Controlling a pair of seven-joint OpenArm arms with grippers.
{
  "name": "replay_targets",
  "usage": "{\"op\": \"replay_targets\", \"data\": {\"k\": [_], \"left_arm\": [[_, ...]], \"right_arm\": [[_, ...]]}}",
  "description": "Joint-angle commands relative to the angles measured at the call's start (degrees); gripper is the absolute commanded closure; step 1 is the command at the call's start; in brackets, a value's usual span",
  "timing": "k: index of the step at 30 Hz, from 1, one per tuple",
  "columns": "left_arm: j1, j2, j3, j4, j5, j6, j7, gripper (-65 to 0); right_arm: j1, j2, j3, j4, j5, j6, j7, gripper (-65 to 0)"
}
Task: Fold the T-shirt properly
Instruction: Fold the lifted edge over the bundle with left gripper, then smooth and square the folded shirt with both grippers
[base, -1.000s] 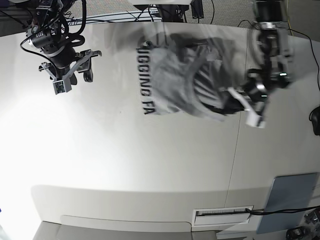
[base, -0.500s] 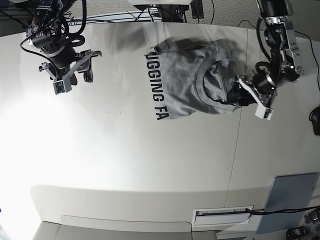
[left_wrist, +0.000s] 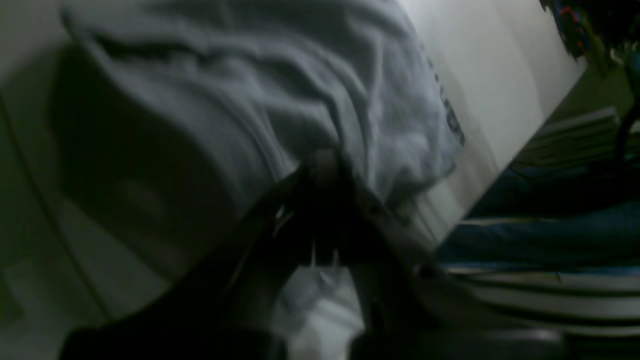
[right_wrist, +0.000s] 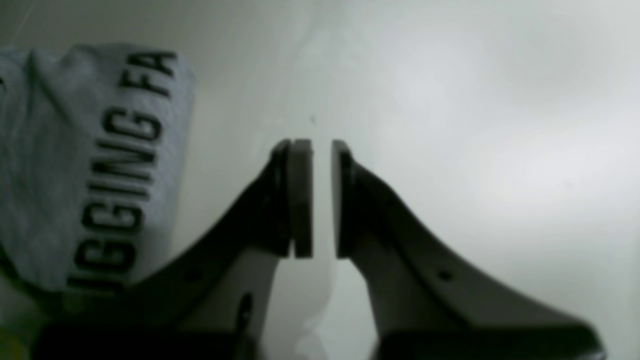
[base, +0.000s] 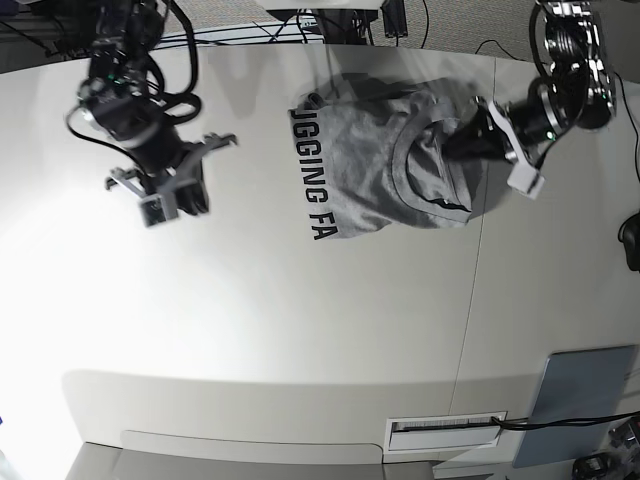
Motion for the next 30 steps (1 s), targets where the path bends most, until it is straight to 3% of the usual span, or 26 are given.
{"op": "replay_targets", "data": {"k": [1,6,12,20,30], "left_arm": [[0.7,-0.8,-0.4,0.9,-1.8,-0.3,-0.7,0.0],[4.7,-0.7,-0.4,0.9,-0.2,-0.3,-0.8,0.0],[7.4,-0.5,-0.4,0.9,2.3,-0.3,-0.8,0.0],[7.7,3.0,-0.4,0.9,7.3,-0.3,-1.4,0.0],[7.1,4.8,-0.4,-3.1,28.6,-0.3,-18.4,0.0]], "right_arm": [[1.6,0.2,-1.9,0.9,-0.8,-0.5,2.4,-3.0],[8.2,-1.0,-10.6,-7.1,-6.4,-2.4,4.6,0.0],[19.2,-4.3,-17.3,-22.4,-6.6,-2.5,6.3,0.0],[31.7,-9.2,-21.6,-42.7,-6.6,-2.4,6.8,0.0],[31.6,-9.3,-26.1,-46.2,-9.6,-2.5,0.8,0.0]]}}
